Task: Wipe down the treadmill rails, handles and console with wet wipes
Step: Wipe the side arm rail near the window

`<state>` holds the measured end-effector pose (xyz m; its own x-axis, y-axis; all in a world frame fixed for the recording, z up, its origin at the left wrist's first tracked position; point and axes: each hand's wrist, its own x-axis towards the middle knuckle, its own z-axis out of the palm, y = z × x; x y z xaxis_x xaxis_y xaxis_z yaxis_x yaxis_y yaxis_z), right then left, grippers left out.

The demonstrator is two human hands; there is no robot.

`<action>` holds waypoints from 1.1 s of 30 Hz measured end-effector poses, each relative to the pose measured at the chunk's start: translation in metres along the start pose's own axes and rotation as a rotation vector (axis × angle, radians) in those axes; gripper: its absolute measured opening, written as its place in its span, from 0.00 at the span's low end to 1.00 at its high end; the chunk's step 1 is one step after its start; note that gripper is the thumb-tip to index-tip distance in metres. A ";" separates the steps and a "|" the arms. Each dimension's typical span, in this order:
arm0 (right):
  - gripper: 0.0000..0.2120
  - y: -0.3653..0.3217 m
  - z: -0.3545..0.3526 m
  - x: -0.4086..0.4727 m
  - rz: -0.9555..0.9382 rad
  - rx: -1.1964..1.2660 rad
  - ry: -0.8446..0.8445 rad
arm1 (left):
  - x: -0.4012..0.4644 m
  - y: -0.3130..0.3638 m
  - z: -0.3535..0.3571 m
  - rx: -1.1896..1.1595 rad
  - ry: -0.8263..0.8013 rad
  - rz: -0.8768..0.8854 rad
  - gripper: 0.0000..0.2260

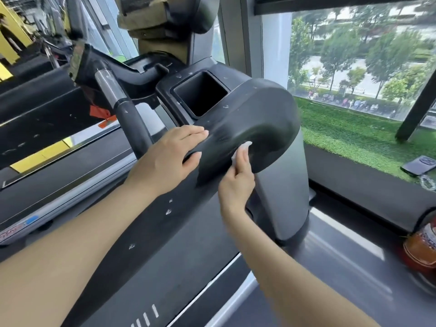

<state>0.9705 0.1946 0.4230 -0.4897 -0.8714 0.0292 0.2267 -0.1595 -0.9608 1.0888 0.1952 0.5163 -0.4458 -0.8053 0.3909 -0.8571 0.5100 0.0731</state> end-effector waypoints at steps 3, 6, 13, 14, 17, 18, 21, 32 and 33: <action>0.25 0.011 0.001 -0.035 -0.120 0.021 -0.094 | -0.001 0.001 0.001 0.024 0.009 -0.001 0.19; 0.23 0.012 -0.005 0.008 -0.086 -0.053 -0.034 | -0.001 0.002 -0.001 0.022 0.005 -0.015 0.19; 0.25 0.004 -0.004 0.023 0.151 -0.077 0.024 | -0.001 0.001 -0.001 0.027 -0.006 -0.011 0.19; 0.24 0.006 -0.002 0.002 0.107 -0.063 -0.016 | -0.001 0.001 -0.001 0.029 -0.004 -0.009 0.19; 0.22 0.011 -0.006 -0.028 0.033 -0.044 -0.083 | -0.002 0.001 -0.001 0.041 -0.008 0.002 0.19; 0.21 0.012 -0.007 -0.018 0.044 -0.060 -0.069 | -0.002 0.001 -0.001 0.042 -0.009 -0.001 0.19; 0.17 0.013 -0.010 0.034 0.167 -0.102 0.041 | -0.002 0.002 -0.002 0.050 -0.007 -0.005 0.19; 0.21 0.016 -0.010 -0.048 0.153 -0.055 -0.168 | -0.001 0.000 0.000 0.020 0.011 0.027 0.19; 0.18 0.017 -0.010 -0.037 0.142 -0.058 -0.154 | -0.001 -0.001 0.000 0.011 0.008 0.026 0.19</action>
<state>0.9841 0.2289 0.4025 -0.3210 -0.9445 -0.0703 0.2329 -0.0067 -0.9725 1.0898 0.1960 0.5156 -0.4656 -0.7893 0.4002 -0.8482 0.5270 0.0525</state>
